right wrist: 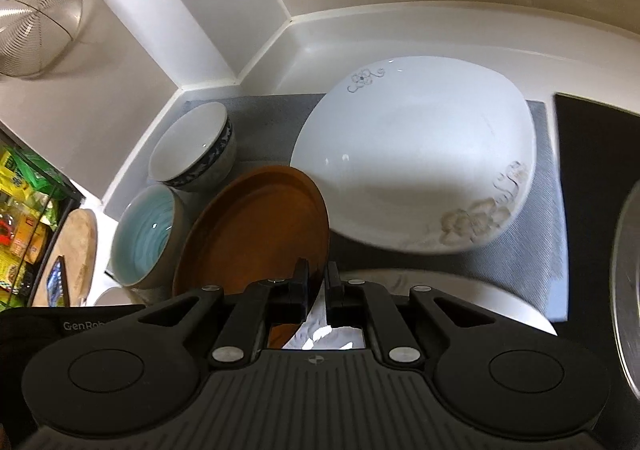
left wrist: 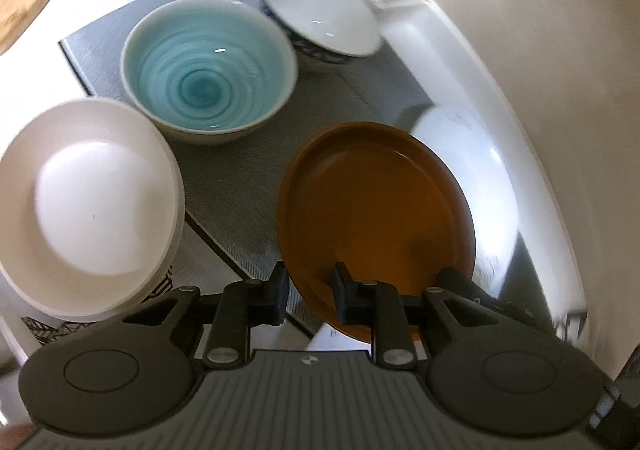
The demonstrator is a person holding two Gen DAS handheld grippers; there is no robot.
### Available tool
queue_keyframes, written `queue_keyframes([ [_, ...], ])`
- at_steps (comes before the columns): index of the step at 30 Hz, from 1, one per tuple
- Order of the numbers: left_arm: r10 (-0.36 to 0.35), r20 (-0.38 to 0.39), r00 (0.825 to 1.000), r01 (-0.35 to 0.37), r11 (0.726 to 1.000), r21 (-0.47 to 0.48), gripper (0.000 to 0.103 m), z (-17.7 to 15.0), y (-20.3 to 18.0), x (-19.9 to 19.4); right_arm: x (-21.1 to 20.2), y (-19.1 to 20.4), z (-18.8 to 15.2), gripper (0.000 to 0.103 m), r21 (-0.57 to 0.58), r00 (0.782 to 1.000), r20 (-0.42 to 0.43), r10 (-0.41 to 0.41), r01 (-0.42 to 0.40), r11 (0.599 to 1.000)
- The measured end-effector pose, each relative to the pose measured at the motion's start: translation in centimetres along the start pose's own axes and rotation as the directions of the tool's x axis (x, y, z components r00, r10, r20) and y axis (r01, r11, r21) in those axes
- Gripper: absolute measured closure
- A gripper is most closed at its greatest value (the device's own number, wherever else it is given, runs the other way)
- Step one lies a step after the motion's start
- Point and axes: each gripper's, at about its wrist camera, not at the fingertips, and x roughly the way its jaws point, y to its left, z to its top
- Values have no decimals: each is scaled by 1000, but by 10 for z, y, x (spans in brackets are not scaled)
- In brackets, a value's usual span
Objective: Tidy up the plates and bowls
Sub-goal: 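Lift the orange plate with both grippers and lower it onto the white flower plate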
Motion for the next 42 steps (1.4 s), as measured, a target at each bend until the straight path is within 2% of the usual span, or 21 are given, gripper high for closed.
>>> queue_keyframes([
  [3, -19, -24, 1000, 22, 992, 127, 77, -7, -11, -4, -17, -4, -12, 94, 16, 1000, 19, -21, 21, 1000],
  [5, -30, -42, 999, 39, 976, 215, 77, -13, -20, -2, -29, -8, -22, 93, 35, 999, 30, -44, 43, 998],
  [10, -37, -134, 990, 88, 914, 396, 77, -29, -43, 9, -55, -30, -51, 92, 125, 994, 30, -101, 97, 987],
  [15, -1, -223, 975, 118, 853, 509, 77, -45, -57, 26, -67, -46, -75, 92, 187, 989, 3, -150, 147, 971],
  [19, 26, -270, 963, 132, 825, 549, 77, -57, -55, 32, -68, -49, -93, 92, 215, 986, -20, -164, 165, 963],
  [23, 50, -286, 957, 138, 789, 599, 77, -67, -56, 38, -66, -50, -104, 92, 231, 984, -33, -173, 176, 957],
  [24, 50, -278, 959, 137, 778, 613, 77, -70, -55, 36, -66, -50, -106, 88, 228, 984, -37, -177, 181, 957],
  [26, 54, -246, 968, 121, 757, 642, 73, -71, -54, 30, -67, -49, -109, 84, 234, 980, -39, -193, 197, 952],
  [29, 32, -210, 977, 117, 746, 656, 54, -69, -53, 21, -73, -48, -111, 69, 230, 979, -24, -204, 204, 951],
  [31, -11, -190, 982, 135, 745, 653, 33, -66, -51, 14, -79, -48, -110, 59, 220, 976, 1, -216, 211, 952],
  [32, -19, -171, 985, 128, 745, 655, 24, -65, -51, 11, -83, -47, -110, 56, 210, 974, 15, -226, 218, 953],
  [33, -18, -135, 991, 103, 745, 659, 9, -64, -51, 9, -87, -46, -109, 51, 201, 970, 29, -240, 229, 952],
  [35, -22, -81, 997, 70, 746, 663, 6, -62, -52, 6, -93, -49, -106, 47, 192, 960, 61, -274, 258, 947],
  [37, -25, -81, 996, 72, 754, 653, 6, -60, -51, 10, -93, -54, -103, 40, 186, 946, 74, -316, 298, 936],
  [38, -27, -90, 996, 79, 762, 643, 6, -59, -50, 14, -91, -57, -103, 40, 190, 943, 66, -326, 309, 932],
  [42, -16, -163, 986, 116, 772, 625, 6, -57, -48, 28, -78, -64, -106, 40, 216, 958, 11, -288, 279, 936],
])
